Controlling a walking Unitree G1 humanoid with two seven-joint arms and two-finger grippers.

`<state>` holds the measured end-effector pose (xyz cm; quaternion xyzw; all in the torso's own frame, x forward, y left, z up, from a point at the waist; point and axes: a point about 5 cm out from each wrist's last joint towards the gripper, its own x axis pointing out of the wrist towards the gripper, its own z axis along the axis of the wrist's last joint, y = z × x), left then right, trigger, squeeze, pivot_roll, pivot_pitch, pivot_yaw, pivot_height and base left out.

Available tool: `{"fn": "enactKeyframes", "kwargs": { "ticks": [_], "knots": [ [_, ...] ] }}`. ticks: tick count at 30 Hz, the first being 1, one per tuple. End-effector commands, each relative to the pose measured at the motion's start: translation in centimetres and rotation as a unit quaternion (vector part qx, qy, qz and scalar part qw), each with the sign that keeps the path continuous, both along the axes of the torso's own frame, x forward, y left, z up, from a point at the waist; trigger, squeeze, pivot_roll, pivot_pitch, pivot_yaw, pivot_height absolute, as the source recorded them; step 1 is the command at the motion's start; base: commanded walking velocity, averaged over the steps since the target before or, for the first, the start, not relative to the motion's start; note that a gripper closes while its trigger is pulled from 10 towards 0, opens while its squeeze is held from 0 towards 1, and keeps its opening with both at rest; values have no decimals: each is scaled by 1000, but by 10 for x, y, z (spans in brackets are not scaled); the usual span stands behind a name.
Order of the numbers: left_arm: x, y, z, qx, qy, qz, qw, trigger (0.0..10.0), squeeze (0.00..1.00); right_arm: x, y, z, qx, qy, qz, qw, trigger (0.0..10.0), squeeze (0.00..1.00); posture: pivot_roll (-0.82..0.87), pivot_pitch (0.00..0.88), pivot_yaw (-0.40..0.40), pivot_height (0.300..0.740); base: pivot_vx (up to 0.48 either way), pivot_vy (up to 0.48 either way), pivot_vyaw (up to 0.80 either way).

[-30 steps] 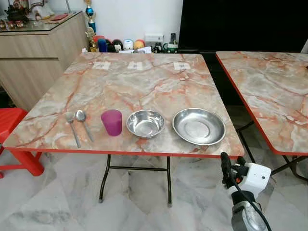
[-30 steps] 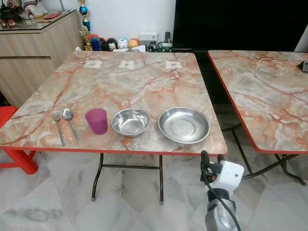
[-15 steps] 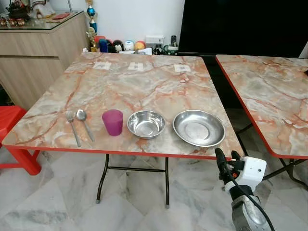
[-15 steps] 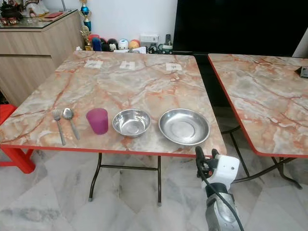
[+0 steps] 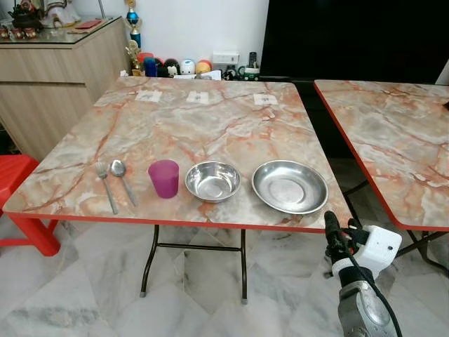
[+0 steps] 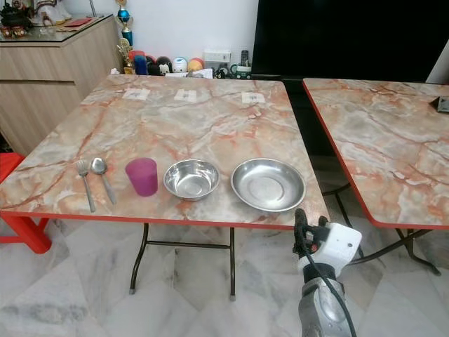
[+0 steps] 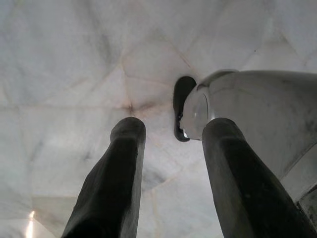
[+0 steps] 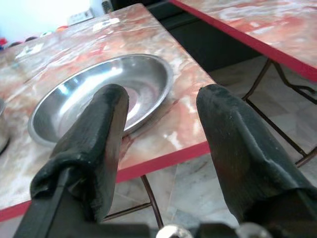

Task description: Setting the table

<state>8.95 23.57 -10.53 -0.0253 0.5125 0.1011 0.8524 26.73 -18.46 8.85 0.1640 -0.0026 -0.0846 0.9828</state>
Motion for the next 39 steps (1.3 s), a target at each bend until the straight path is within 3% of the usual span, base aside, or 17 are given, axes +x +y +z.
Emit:
{"fn": "enactKeyframes", "kwargs": {
  "ticks": [1, 12, 21, 28, 39],
  "knots": [
    [-1, 2, 0, 1, -1, -1, 1000, 10000, 0, -2, 0, 3, 3, -5, -9, 1000, 10000, 0, 20, 0, -13, 740, 0, 0, 0],
    [0, 3, 1, 2, -2, -1, 1000, 10000, 0, 11, 8, 11, 14, -19, 4, 1000, 10000, 0, 18, 0, -23, 740, 23, 0, 0],
    [0, 4, 1, 3, 1, -7, 1000, 10000, 0, 10, 14, 9, 32, -14, 2, 999, 10000, 0, 15, 3, -13, 740, 277, 0, 0],
    [0, 4, 1, 3, 3, -12, 1000, 10000, 0, 10, 12, 6, 42, -10, -11, 999, 10000, 0, 16, 7, -9, 740, 294, 0, 0],
    [0, 4, 1, 4, 2, -14, 1000, 10000, 0, 9, -4, 4, 60, -3, -50, 997, 10000, 0, 13, 10, -7, 740, 183, 0, 0]
  ]
}}
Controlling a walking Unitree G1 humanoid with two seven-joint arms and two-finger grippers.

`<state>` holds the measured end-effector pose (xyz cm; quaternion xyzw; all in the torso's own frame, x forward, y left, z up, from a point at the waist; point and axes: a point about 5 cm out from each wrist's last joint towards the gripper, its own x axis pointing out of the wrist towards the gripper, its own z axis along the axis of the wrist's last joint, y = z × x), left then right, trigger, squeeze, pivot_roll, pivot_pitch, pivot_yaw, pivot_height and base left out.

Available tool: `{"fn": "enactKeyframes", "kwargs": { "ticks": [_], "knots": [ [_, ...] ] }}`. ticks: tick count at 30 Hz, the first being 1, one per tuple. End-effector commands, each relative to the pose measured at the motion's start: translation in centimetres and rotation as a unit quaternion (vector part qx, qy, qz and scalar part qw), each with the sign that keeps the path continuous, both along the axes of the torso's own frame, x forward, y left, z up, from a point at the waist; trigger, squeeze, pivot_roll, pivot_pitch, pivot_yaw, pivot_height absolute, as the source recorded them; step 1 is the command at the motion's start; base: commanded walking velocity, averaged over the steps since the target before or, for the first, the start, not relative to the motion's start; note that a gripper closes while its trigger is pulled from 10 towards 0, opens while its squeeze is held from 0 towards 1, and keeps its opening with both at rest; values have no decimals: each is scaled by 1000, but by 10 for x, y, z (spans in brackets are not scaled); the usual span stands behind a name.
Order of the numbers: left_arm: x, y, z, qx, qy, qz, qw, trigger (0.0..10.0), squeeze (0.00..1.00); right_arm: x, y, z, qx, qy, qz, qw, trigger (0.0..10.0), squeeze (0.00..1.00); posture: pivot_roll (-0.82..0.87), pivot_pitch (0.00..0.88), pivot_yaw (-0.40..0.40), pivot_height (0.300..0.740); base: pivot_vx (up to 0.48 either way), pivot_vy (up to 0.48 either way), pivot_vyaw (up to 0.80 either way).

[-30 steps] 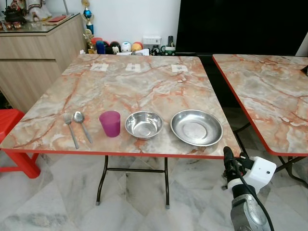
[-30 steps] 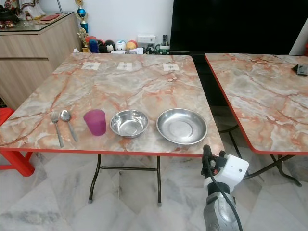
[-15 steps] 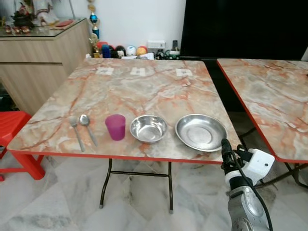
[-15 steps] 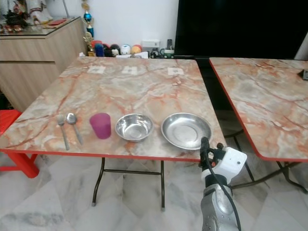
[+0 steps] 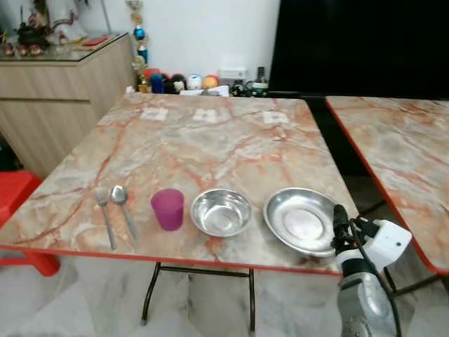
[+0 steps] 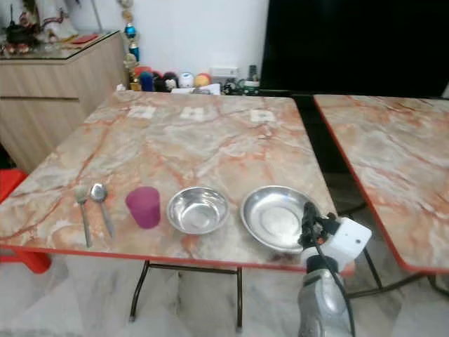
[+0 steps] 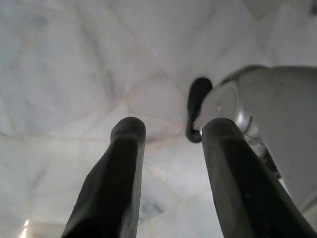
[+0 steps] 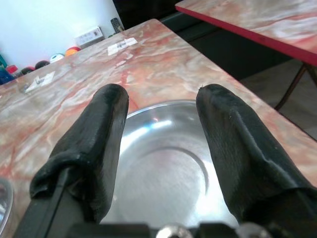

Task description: Setting the table

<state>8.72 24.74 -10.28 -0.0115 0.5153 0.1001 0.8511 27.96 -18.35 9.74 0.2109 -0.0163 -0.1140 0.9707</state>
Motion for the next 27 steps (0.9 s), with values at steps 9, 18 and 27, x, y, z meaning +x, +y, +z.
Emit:
{"fn": "enactKeyframes", "kwargs": {
  "ticks": [9, 18, 27],
  "knots": [
    [4, -8, -1, -10, -3, -6, 1000, 10000, 0, -4, -21, -10, 34, 36, -36, 998, 10000, 0, 10, 12, -7, 740, 0, 0, 0],
    [4, -8, -1, -9, -2, -9, 1000, 10000, 0, -3, -26, -18, 42, 69, -25, 996, 10000, 0, 13, 15, -6, 740, 0, 0, 0],
    [4, -8, -1, -8, 0, -15, 1000, 10000, 0, -10, -41, -22, 43, 86, -34, 995, 10000, 0, 8, 20, -4, 740, 0, 0, 0]
  ]
}}
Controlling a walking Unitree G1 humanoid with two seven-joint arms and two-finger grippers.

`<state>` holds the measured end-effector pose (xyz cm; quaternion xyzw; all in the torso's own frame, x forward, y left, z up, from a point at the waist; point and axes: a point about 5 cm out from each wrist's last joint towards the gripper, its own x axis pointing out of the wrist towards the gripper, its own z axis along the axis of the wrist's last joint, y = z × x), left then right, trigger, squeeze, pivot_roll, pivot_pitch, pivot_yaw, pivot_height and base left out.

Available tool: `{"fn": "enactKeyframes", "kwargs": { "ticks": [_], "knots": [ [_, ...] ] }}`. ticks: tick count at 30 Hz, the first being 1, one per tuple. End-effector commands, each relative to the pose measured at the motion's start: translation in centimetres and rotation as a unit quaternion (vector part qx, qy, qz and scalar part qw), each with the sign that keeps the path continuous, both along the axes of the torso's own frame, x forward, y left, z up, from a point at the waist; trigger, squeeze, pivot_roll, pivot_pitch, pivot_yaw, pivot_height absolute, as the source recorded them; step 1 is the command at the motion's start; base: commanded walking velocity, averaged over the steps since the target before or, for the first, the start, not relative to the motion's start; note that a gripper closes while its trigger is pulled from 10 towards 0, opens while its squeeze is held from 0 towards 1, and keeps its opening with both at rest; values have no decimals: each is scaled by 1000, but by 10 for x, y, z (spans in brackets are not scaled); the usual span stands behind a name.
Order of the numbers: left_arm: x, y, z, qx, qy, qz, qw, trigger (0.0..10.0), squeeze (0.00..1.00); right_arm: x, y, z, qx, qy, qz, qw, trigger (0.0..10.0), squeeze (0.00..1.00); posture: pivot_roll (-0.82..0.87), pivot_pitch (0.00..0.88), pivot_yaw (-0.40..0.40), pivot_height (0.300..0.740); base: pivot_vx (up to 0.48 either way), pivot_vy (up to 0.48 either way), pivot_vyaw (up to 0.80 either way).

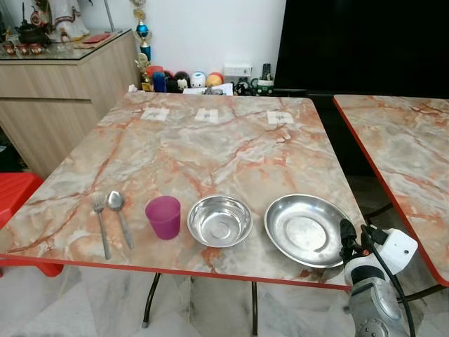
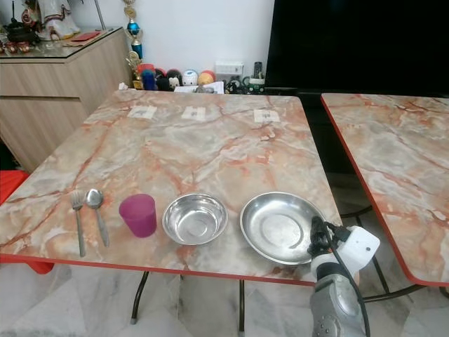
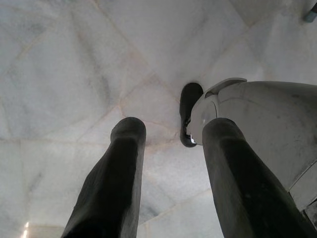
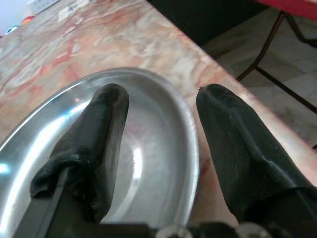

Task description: Setting the table

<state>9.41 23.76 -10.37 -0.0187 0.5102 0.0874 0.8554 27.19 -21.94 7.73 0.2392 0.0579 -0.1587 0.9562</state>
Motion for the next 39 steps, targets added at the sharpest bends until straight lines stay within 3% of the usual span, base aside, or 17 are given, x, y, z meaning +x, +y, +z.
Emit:
{"fn": "enactKeyframes", "kwargs": {
  "ticks": [1, 7, 14, 21, 22, 23, 24, 39],
  "knots": [
    [-3, 2, 0, 4, 8, -8, 1000, 10000, 0, -3, -6, -3, 3, 9, -4, 1000, 10000, 0, 8, 19, -4, 740, 0, 0, 0],
    [-3, 2, 0, 6, 9, -16, 1000, 10000, 0, -3, -8, -9, 22, 26, 9, 999, 10000, 0, 11, 22, -1, 740, 0, 0, 0],
    [-4, 3, 0, 10, 13, -24, 1000, 10000, 0, -5, 1, -28, 42, 73, 46, 995, 10000, 0, 20, 23, 2, 740, 0, 0, 0],
    [-4, 3, 0, 10, 13, -24, 1000, 10000, 0, -3, 3, -29, 42, 76, 57, 995, 10000, 0, 24, 26, 0, 740, 0, 0, 0],
    [-4, 3, 0, 10, 13, -25, 1000, 10000, 0, -2, 5, -30, 39, 83, 67, 994, 4824, 0, 24, 25, 0, 740, 0, 0, 0],
    [-4, 3, 0, 10, 13, -25, 1000, 10000, 0, -2, 5, -30, 39, 83, 67, 994, 4824, 0, 24, 25, 0, 740, 0, 0, 0],
    [-4, 2, 0, 10, 13, -25, 1000, 10000, 0, -1, 6, -31, 39, 84, 69, 993, 0, 0, 25, 24, -1, 740, 0, 0, 0],
    [-4, 2, 0, 12, 14, -29, 999, 10000, 0, 6, 15, -31, 26, 92, 88, 992, 0, 0, 34, 16, -2, 740, 0, 0, 0]
  ]
}}
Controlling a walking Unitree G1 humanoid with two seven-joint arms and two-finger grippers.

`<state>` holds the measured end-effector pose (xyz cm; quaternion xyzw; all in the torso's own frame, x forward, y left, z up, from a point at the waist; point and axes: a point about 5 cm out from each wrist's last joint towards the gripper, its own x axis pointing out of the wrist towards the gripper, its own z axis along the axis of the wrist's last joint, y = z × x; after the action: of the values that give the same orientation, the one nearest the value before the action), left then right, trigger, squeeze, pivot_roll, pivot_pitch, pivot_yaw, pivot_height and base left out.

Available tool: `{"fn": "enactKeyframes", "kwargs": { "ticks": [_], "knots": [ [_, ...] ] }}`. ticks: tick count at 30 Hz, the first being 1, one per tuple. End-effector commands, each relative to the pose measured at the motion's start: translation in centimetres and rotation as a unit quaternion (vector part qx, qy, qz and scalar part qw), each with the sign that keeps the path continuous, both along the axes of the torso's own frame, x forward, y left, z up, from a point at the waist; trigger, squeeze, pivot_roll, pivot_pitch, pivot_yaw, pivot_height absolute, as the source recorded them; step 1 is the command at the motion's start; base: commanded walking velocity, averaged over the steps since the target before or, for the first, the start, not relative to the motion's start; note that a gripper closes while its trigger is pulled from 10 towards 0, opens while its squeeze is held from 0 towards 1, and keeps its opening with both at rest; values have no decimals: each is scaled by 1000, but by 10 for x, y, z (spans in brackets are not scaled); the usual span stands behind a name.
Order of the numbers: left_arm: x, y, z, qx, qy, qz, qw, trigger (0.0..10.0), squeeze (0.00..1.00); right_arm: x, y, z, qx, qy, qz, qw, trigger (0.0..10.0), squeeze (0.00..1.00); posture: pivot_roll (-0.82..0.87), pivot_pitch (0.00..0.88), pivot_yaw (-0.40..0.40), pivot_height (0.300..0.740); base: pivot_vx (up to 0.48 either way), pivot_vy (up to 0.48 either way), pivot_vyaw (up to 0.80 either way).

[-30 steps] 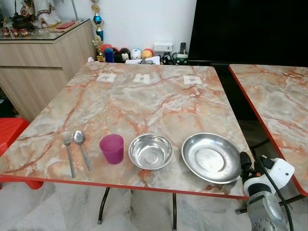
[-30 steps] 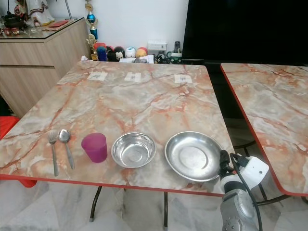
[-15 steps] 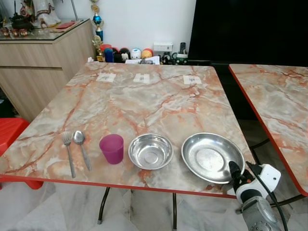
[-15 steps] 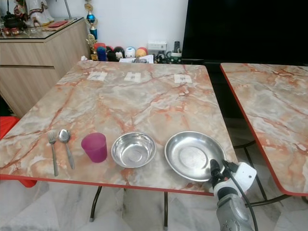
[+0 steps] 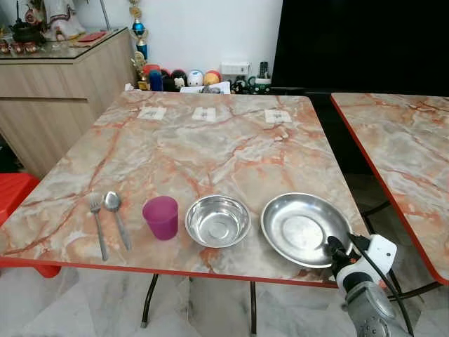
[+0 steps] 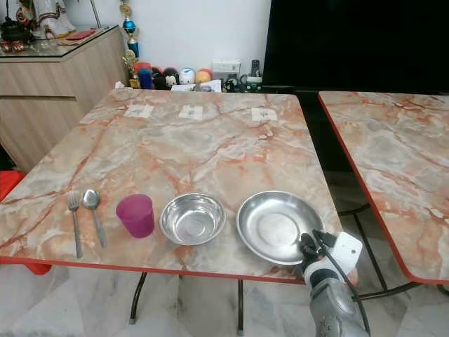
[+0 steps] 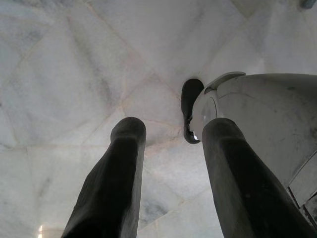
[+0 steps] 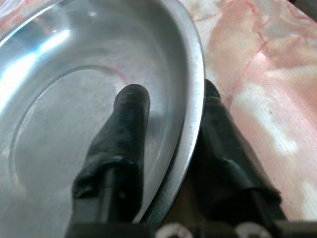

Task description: Setting the table

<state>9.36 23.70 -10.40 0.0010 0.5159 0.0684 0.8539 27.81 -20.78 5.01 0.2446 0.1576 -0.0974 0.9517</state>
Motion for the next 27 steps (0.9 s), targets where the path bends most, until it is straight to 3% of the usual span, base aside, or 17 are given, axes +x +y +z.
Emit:
{"fn": "enactKeyframes", "kwargs": {
  "ticks": [1, 8, 12, 16, 18, 22, 26, 27],
  "knots": [
    [-3, 3, 0, 6, 7, -3, 1000, 10000, 0, 0, 2, -4, -1, 10, 6, 1000, 0, 0, 34, 17, -1, 740, 0, 0, 0],
    [-3, 3, 0, 8, 9, -14, 1000, 10000, 0, 1, -3, -1, -16, 3, -18, 1000, 0, 0, 32, 17, -1, 740, 0, 0, 0],
    [-3, 3, 0, 7, 8, -13, 1000, 10000, 0, -1, -14, 0, -17, -5, -79, 997, 0, 0, 42, 13, -3, 740, 0, 0, 0],
    [-2, 3, 0, 8, 7, -12, 1000, 10000, 0, -2, -22, 10, 3, -52, -129, 990, 0, 0, 39, 12, 0, 740, 0, 0, 0],
    [-3, 4, 0, 12, 9, -15, 1000, 10000, 0, -2, -25, 22, 36, -104, -161, 981, 0, 0, 33, 15, 3, 740, 0, 0, 0],
    [-3, 5, 0, 17, 8, -14, 1000, 10000, 0, -4, -25, 27, 59, -125, -182, 973, 0, 0, 31, 18, 6, 740, 0, 0, 0],
    [-3, 6, 1, 22, 8, -13, 1000, 10000, 0, -6, -19, 37, 135, -175, -201, 954, 0, 0, 27, 25, 5, 740, 0, 0, 0],
    [-3, 6, 1, 22, 8, -13, 1000, 10000, 0, -6, -19, 37, 135, -175, -201, 954, 0, 0, 27, 25, 5, 740, 0, 0, 0]
  ]
}}
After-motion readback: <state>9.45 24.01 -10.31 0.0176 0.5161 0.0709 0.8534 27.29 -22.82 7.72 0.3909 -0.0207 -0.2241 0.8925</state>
